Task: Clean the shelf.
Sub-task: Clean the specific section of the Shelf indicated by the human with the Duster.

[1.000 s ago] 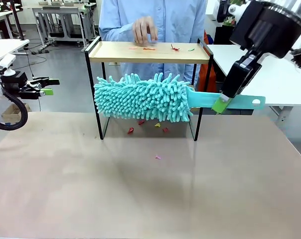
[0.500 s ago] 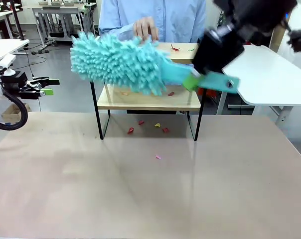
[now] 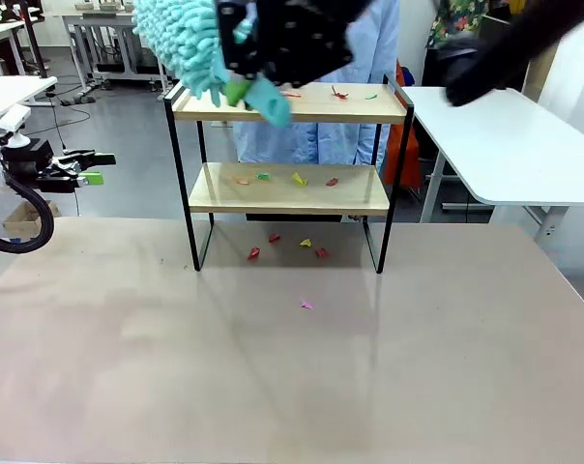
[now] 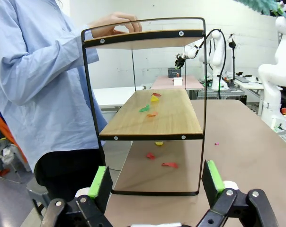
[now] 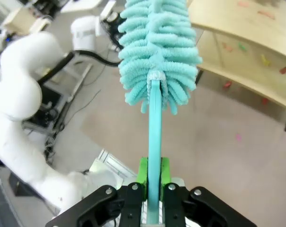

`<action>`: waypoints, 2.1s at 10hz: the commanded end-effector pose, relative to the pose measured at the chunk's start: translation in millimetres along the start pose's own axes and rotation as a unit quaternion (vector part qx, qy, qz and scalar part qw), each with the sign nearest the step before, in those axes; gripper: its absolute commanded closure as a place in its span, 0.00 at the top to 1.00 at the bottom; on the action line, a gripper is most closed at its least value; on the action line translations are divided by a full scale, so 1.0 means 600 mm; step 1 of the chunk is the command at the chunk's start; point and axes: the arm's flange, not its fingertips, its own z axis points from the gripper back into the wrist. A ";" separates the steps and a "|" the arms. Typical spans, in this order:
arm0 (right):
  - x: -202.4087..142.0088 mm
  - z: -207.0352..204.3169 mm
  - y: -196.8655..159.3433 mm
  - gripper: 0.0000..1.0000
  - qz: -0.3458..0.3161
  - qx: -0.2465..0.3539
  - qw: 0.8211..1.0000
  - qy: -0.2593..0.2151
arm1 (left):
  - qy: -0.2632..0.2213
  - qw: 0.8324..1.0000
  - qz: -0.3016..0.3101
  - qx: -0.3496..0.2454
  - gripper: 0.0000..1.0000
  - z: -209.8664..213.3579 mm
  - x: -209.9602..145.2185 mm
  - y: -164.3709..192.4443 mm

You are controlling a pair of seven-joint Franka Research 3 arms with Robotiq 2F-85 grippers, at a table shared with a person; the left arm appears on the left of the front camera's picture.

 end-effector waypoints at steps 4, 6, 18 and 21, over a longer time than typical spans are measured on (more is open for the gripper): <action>0.115 -0.094 0.059 0.13 -0.116 -0.070 0.991 0.000 | 0.002 1.000 -0.003 0.001 1.00 0.000 0.006 -0.001; 0.069 -0.072 0.034 0.13 -0.061 -0.055 0.996 -0.017 | 0.002 1.000 -0.003 0.001 1.00 0.000 0.006 -0.001; 0.213 -0.243 0.073 0.13 -0.133 -0.122 0.984 0.006 | 0.002 1.000 -0.003 0.001 1.00 0.000 0.006 -0.001; 0.225 -0.260 0.061 0.13 -0.161 -0.134 0.977 0.025 | 0.002 1.000 -0.003 0.001 1.00 0.000 0.006 -0.001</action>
